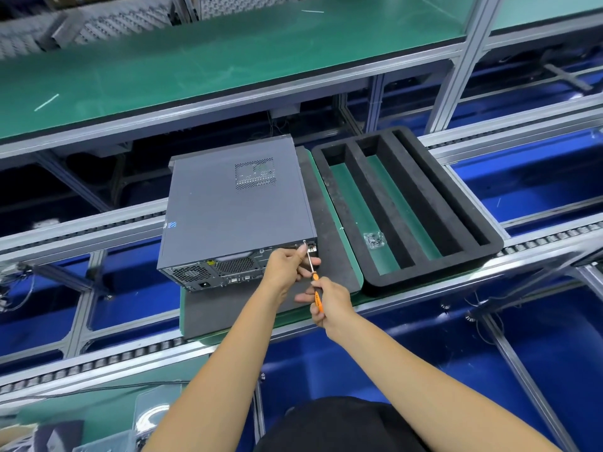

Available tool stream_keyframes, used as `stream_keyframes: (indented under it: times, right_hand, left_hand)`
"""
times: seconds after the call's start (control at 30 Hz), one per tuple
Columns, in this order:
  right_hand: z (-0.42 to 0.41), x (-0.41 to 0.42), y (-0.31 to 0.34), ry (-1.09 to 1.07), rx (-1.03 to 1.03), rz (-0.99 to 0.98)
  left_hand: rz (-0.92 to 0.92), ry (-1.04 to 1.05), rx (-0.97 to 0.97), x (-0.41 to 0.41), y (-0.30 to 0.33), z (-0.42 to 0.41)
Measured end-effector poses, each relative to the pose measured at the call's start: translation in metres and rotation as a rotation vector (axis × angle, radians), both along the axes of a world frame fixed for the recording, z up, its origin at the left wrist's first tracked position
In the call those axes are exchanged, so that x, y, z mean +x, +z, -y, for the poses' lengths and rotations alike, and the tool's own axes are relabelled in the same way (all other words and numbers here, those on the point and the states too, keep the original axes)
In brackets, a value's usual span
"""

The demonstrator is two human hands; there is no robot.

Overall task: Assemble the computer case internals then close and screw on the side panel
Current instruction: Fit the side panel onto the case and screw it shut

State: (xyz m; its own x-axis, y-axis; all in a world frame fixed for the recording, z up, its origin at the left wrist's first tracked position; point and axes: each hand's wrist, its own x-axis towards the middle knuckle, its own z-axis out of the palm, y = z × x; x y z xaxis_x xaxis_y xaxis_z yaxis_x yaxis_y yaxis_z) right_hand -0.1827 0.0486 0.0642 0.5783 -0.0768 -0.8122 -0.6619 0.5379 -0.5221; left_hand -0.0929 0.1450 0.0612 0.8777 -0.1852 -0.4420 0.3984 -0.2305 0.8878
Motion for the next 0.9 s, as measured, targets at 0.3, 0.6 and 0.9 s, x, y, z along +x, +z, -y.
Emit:
stream_keyframes:
  times: [0.3,0.6,0.9]
  right_hand:
    - [0.001,-0.004,0.003,-0.113,0.272,0.042]
    - [-0.025,-0.022,0.016,-0.042,0.03,0.096]
    - [-0.062,-0.038,0.013,0.172,-0.251,0.144]
  left_hand:
    - [0.046,0.082,0.088,-0.014,-0.003,-0.041]
    - [-0.244,0.19,-0.269,-0.017,0.005,-0.059]
    - [0.086,0.233,-0.14,-0.029,-0.001,-0.107]
